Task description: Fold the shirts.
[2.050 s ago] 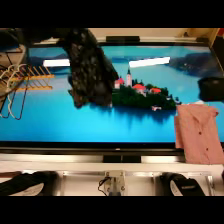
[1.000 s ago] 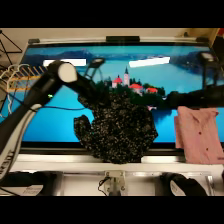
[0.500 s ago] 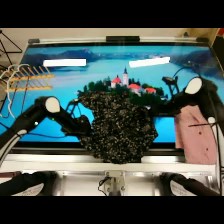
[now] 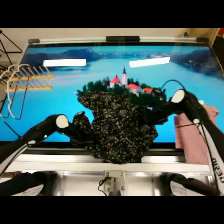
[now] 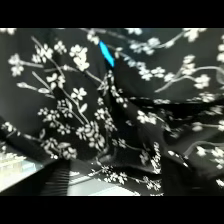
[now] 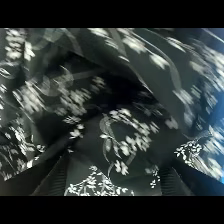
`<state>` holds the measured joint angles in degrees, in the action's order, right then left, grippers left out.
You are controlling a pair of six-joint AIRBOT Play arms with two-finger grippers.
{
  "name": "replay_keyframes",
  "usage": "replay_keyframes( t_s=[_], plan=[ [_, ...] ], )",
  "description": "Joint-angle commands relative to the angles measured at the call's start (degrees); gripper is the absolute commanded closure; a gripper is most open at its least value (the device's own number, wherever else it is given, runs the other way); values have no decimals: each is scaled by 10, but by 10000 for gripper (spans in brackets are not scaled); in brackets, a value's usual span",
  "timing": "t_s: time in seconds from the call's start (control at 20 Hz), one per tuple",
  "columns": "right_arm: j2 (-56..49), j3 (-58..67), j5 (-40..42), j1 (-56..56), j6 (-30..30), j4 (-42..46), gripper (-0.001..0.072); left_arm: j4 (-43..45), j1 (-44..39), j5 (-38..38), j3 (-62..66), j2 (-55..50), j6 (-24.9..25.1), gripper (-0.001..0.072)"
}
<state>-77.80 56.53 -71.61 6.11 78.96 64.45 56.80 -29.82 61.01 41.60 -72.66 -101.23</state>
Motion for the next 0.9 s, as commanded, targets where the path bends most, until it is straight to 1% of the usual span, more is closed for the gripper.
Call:
replay_keyframes(
  t_s=[0.0, 0.05, 0.1, 0.15, 0.2, 0.3, 0.35, 0.45, 0.6, 0.65, 0.75, 0.85],
  plan=[
    [-20, -5, 31, 45, -2, -14, 257, -5, -5, -19, -5, -25, -6, 279],
    [-21, -5, 35, 56, -2, -14, 548, -5, -5, -19, -5, -28, -4, 363],
    [-21, -5, 37, 62, 0, -17, 638, -5, -5, -19, -5, -28, 3, 463],
    [-21, -5, 37, 64, -2, -23, 647, -5, -4, -18, -3, -27, 17, 584],
    [-20, -5, 35, 64, -2, -29, 647, -4, -4, -11, 3, -25, 35, 655],
    [-6, 0, 30, 63, -6, -24, 647, 14, -4, 10, 34, -15, 67, 655],
    [7, 10, 28, 63, -14, -21, 647, 38, -4, 24, 60, -4, 76, 655],
    [43, 52, 28, 63, -21, 11, 647, 132, -4, 66, 141, 30, 75, 656],
    [106, 174, 50, 63, -24, 98, 647, 305, -4, 147, 333, 86, 75, 656],
    [127, 228, 64, 63, -41, 116, 647, 351, -4, 166, 414, 101, 75, 656],
    [165, 339, 102, 63, -73, 135, 647, 398, -4, 168, 573, 124, 75, 656],
    [195, 443, 148, 63, -80, 135, 648, 398, -6, 151, 713, 137, 65, 656]
  ],
)
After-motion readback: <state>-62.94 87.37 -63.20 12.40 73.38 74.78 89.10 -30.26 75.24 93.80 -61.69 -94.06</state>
